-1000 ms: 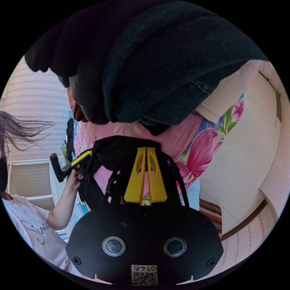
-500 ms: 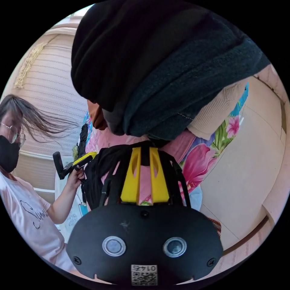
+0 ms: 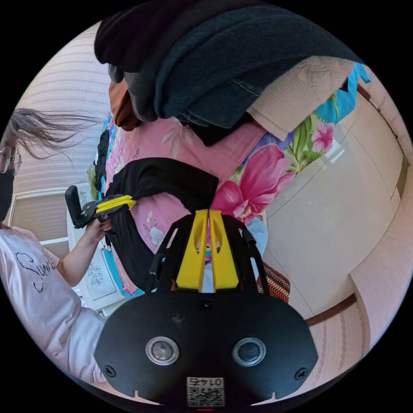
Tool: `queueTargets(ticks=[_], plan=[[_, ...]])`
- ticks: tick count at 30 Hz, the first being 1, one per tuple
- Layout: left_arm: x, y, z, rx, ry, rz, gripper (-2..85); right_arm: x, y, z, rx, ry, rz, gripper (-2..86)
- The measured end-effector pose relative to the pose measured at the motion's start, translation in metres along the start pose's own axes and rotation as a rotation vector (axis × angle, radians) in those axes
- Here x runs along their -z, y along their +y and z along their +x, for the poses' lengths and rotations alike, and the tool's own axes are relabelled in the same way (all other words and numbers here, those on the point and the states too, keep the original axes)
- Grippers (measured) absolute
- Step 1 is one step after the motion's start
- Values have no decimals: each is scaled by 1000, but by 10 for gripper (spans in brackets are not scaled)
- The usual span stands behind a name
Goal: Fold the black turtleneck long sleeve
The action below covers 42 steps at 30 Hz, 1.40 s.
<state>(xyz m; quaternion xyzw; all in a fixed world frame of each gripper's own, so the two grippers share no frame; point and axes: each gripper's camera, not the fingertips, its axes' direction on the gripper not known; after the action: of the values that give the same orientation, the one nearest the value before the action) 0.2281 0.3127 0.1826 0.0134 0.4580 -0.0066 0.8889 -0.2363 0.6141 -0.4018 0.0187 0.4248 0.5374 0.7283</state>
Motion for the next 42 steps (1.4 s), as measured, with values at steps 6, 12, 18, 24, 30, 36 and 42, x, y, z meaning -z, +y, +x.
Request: queueTargets(ticks=[6, 12, 18, 24, 30, 36, 42], plan=[[20, 9, 8, -45, 19, -15, 39, 14, -3, -1, -73, -42, 136, 55], [82, 22, -33, 77, -155, 96, 50, -14, -27, -27, -57, -63, 85, 31], [85, 40, -84, 268, -212, 73, 76, 16, -27, -57, -33, -21, 217, 10], [97, 70, -83, 291, -187, 99, 3, 12, -52, -82, -55, -35, 226, 8], [138, 105, -72, 298, -232, 185, -9, 5, -61, -120, -113, -56, 252, 9], [170, 161, -72, 412, -160, 239, 1, -6, -75, -174, -117, -8, 222, 11], [264, 299, -41, 568, -165, 402, 0, 11, -69, -241, -190, 60, 236, 12]])
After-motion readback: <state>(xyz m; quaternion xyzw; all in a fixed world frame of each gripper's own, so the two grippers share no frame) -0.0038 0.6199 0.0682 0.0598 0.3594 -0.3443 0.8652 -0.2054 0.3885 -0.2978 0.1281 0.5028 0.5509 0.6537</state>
